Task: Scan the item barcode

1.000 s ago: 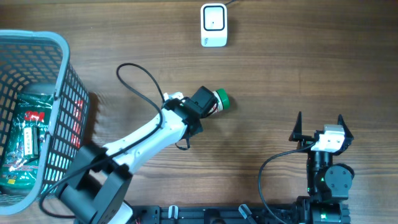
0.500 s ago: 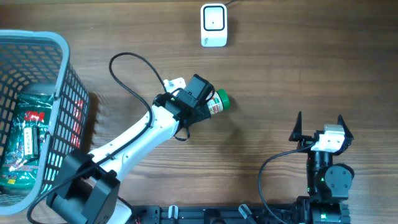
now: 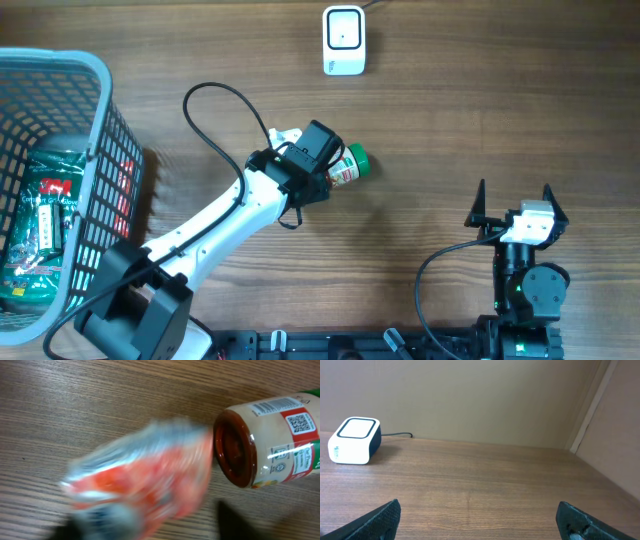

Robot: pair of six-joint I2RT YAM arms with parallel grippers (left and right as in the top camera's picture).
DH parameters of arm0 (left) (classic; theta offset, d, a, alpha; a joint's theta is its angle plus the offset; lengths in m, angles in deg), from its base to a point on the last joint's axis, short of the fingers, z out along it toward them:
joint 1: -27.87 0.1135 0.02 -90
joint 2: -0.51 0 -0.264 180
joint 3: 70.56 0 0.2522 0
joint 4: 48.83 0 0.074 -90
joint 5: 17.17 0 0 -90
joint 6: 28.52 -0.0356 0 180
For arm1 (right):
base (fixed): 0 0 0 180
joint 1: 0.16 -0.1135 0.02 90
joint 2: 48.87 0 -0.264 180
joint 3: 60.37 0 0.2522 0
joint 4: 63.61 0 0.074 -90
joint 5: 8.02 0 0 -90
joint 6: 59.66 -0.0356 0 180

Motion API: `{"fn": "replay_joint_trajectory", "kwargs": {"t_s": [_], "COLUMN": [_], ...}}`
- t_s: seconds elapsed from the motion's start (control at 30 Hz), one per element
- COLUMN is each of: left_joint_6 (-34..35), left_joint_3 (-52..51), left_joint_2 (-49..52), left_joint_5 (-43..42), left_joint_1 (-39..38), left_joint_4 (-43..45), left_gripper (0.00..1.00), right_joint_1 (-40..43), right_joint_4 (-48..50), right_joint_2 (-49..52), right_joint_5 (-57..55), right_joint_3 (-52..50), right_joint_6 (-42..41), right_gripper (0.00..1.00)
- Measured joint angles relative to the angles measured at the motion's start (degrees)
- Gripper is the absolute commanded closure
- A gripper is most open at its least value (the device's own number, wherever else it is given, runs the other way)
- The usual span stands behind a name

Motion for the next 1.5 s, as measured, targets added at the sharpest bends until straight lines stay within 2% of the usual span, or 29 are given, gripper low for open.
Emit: {"fn": "replay_joint_trajectory", "kwargs": {"t_s": [0.03,0.17,0.2,0.3,0.43,0.5,0.67,0.83,1.03,1.17,1.33,1.5], "left_joint_6": [0.0,-0.5,-0.6,-0.6,-0.6,-0.9,-11.4,-20.6,-26.9,-29.4,-36.6,-39.6], "left_joint_3": [0.0,0.0,0.0,-1.5,-4.5,-5.1,-5.1,-4.4,-4.9,-2.1,7.1,11.5], "left_joint_2": [0.0,0.0,0.0,0.4,4.3,6.1,8.4,8.1,8.5,8.7,8.7,8.7], "left_joint_5": [0.0,-0.1,0.2,1.9,1.2,0.0,-9.2,-16.7,-19.4,-21.3,-29.3,-31.2], "left_joint_1": [0.0,0.0,0.0,0.0,0.0,0.0,0.1,0.3,0.2,0.2,0.2,0.2], "left_joint_4": [0.0,0.1,0.5,6.0,7.0,7.1,7.9,0.7,-11.6,-14.8,-18.5,-20.6], "left_gripper": [0.06,0.04,0.01,0.0,0.04,0.0,0.0,0.0,0.0,0.0,0.0,0.0], "right_joint_1": [0.0,0.0,0.0,0.0,0.0,0.0,0.0,0.0,0.0,0.0,0.0,0.0], "right_joint_4": [0.0,0.0,0.0,0.0,0.0,0.0,0.0,0.0,0.0,0.0,0.0,0.0], "right_joint_2": [0.0,0.0,0.0,0.0,0.0,0.0,0.0,0.0,0.0,0.0,0.0,0.0], "right_joint_5": [0.0,0.0,0.0,0.0,0.0,0.0,0.0,0.0,0.0,0.0,0.0,0.0], "right_joint_3": [0.0,0.0,0.0,0.0,0.0,0.0,0.0,0.0,0.0,0.0,0.0,0.0], "right_joint_6": [0.0,0.0,0.0,0.0,0.0,0.0,0.0,0.0,0.0,0.0,0.0,0.0], "right_gripper": [0.0,0.0,0.0,0.0,0.0,0.0,0.0,0.0,0.0,0.0,0.0,0.0]}}
